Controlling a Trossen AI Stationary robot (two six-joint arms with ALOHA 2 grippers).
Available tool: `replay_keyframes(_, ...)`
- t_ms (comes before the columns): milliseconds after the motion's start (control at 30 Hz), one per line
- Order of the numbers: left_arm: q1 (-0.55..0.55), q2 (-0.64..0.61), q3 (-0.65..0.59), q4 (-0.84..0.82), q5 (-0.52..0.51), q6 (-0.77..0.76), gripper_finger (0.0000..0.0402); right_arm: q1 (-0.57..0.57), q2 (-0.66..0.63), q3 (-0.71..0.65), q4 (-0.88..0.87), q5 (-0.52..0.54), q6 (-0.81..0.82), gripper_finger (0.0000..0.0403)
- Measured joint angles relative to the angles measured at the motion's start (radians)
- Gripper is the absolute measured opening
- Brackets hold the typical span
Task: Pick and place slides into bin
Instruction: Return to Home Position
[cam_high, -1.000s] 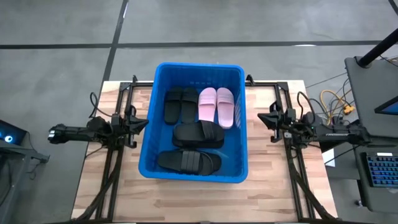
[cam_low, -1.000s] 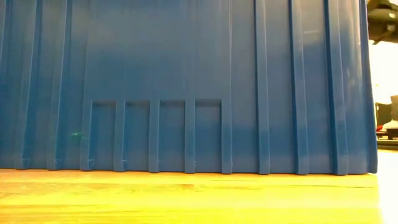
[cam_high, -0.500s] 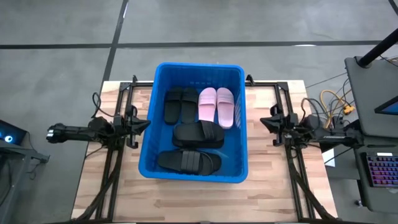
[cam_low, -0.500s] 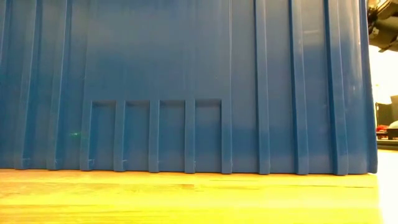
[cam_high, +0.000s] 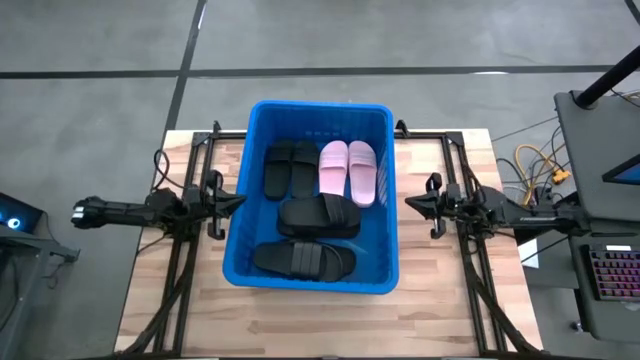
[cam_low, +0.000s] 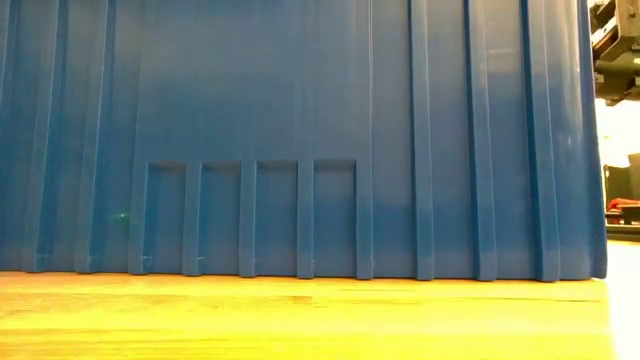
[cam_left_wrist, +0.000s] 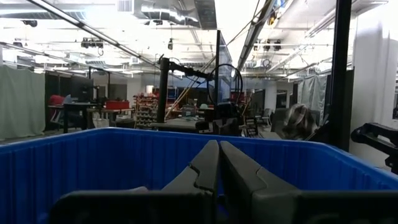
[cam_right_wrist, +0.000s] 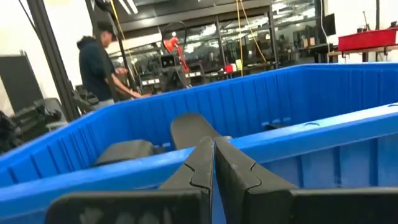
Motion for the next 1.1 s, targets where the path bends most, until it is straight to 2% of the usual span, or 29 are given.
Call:
replay_keyframes(133, 0.0, -0.015, 0.0, 0.001, 0.0, -0.001, 0.0, 0.0, 0.005, 0.0, 0.012, 0.012, -0.07, 0.0008)
replay_keyframes(367, 0.0, -0.044, 0.0, 0.001, 0.0, -0.002, 0.0, 0.0, 0.005, 0.0, -0.037, 0.019, -0.061, 0.0009)
replay_keyframes(500, 0.0, -0.047, 0.0, 0.001, 0.0, -0.002, 0.0, 0.0, 0.003, 0.0, 0.026, 0.019, -0.127, 0.0009)
replay_keyframes(767, 0.0, -0.043, 0.0, 0.001, 0.0, 0.001, 0.0, 0.0, 0.01, 0.0, 0.03, 0.037, 0.057, 0.0009)
replay_keyframes(1100, 0.0, -0.044, 0.0, 0.0, 0.0, 0.001, 0.0, 0.0, 0.021, 0.0, 0.028, 0.037, 0.002, 0.0009)
